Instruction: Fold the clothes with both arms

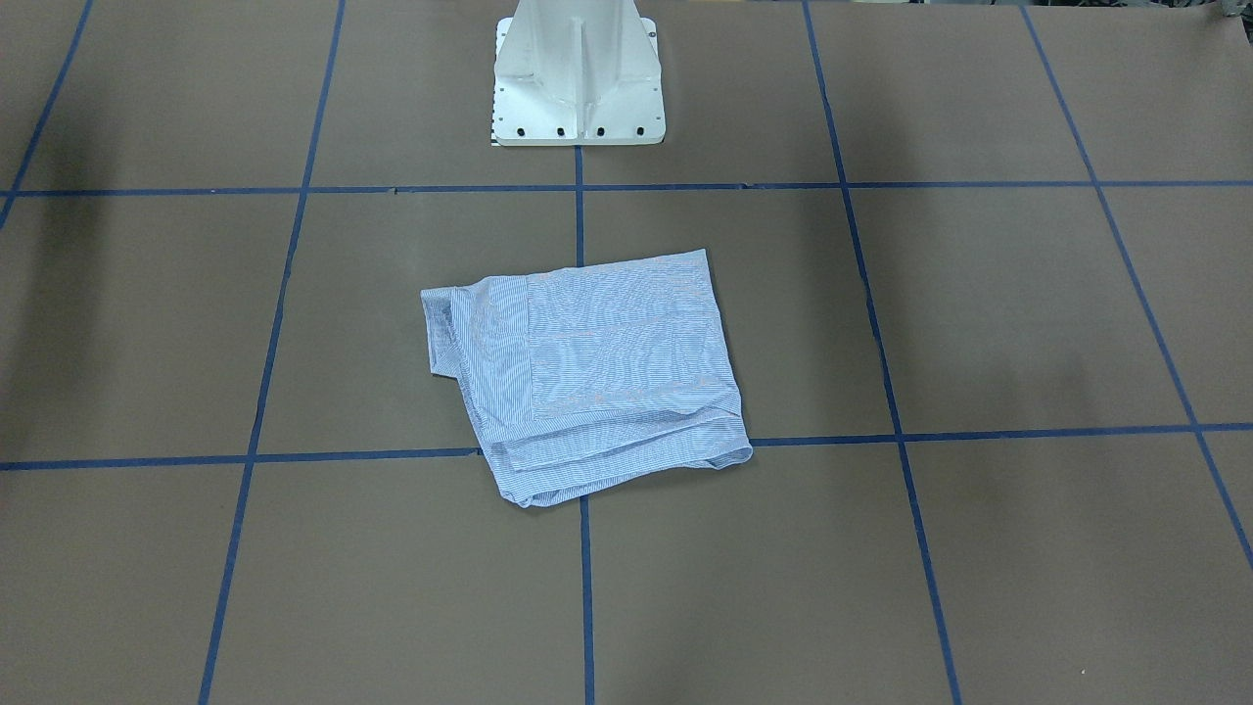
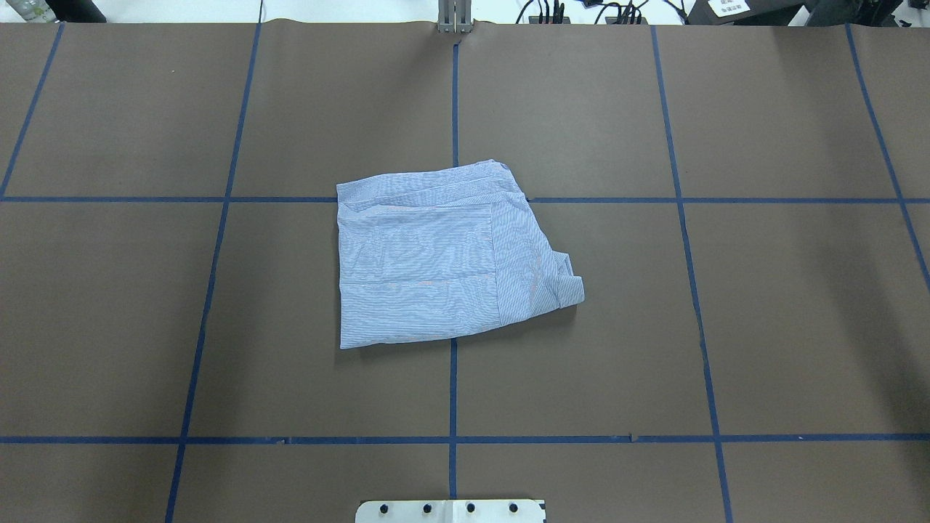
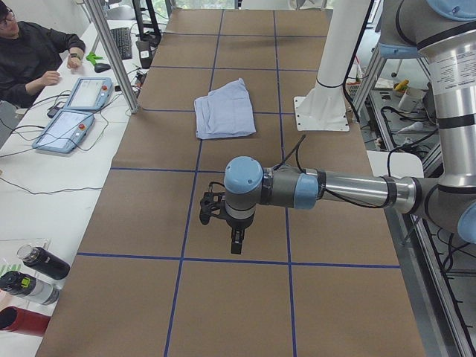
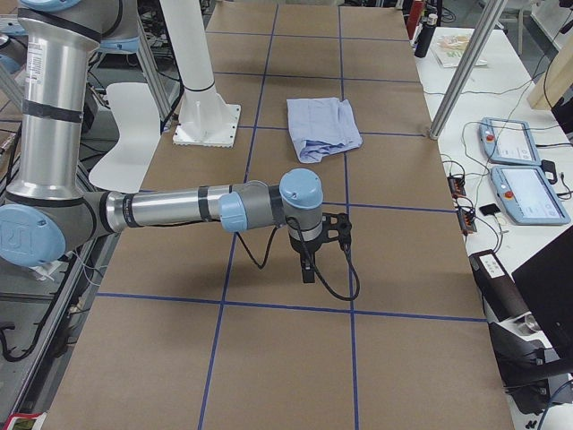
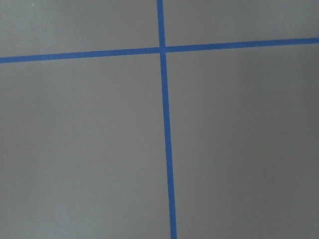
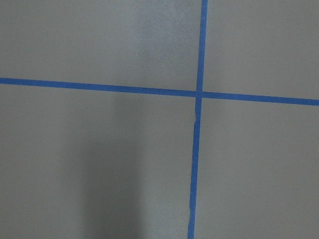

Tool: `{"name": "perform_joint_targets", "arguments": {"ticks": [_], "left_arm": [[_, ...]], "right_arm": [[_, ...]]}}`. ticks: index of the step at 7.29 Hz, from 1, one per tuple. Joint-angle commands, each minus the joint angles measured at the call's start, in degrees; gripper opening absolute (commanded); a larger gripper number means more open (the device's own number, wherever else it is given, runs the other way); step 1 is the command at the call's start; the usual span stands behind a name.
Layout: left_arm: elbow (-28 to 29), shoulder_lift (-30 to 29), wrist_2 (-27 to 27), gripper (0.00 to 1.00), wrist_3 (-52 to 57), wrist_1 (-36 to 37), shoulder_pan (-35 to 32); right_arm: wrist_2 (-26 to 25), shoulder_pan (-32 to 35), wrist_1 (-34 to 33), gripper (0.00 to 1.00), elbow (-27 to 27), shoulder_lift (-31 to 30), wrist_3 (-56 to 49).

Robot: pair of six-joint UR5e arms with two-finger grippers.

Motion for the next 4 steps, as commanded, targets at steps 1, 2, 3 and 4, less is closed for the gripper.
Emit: {"name": "perform_joint_targets", "arguments": {"ticks": [1, 2, 3, 4], "left_arm": [[-0.47, 0.0, -0.16, 1.0, -0.03, -0.07, 0.0], [-0.9, 0.0, -0.07, 1.0, -0.03, -0.07, -0.09], [-0.99, 0.0, -0.24, 1.0, -0.03, -0.07, 0.0], [-1.08, -0.08, -0.33, 1.0, -0.03, -0.15, 0.0]], "right_arm": [[0.0, -0.11, 0.03, 1.0, 0.0, 0.24, 0.0], [0.0, -0.11, 0.03, 1.0, 0.0, 0.24, 0.0], [0.0, -0.11, -0.05, 1.0, -0.08, 0.24, 0.0], [0.0, -0.11, 0.03, 1.0, -0.08, 0.33, 0.09]]}}
